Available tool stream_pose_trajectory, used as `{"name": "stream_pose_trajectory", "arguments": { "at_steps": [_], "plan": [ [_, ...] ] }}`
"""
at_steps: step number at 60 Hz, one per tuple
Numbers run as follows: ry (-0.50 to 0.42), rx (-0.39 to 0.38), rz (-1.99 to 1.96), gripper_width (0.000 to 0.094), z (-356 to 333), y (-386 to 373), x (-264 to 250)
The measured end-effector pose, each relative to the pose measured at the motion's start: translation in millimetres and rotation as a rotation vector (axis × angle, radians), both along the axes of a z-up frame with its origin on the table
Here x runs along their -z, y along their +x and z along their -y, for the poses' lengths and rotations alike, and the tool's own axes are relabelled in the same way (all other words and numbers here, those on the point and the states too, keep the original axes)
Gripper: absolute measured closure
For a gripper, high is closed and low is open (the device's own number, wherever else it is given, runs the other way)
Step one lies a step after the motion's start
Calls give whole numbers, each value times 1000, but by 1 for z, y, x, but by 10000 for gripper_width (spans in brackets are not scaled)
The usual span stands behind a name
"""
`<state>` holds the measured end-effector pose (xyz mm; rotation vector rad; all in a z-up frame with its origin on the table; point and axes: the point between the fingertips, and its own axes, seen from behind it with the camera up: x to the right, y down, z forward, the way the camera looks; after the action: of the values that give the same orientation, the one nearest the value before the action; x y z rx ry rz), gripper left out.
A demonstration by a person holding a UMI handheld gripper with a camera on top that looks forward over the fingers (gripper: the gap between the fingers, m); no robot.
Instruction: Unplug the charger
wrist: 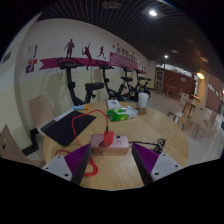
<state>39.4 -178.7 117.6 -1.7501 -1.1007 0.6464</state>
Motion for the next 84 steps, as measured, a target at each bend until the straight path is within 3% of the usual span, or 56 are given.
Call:
{"name": "stream_pose_trajectory", "arguments": {
  "at_steps": [18,29,37,45,50,56,61,66,70,76,84],
  "plan": [
    [-36,16,-8,136,-45,-95,53],
    [-29,-14,-4,306,-54,-129,72],
    [-51,-5,10,633,-59,-141,87],
    [-6,-16,-3,711,-61,-142,85],
    [-36,-11,-3,774,-62,-143,84],
    [-75,-5,-10,785,-65,-142,80],
    [128,-36,-158,794,-74,-150,-11],
    [74,-64,-196,796,-69,-159,-61],
    [116,-41,-200,796,-90,-145,-99],
    [63,-19,-177,795,-119,-123,-113],
    [80,54,-75,784,-181,-89,-78]
  ]
}}
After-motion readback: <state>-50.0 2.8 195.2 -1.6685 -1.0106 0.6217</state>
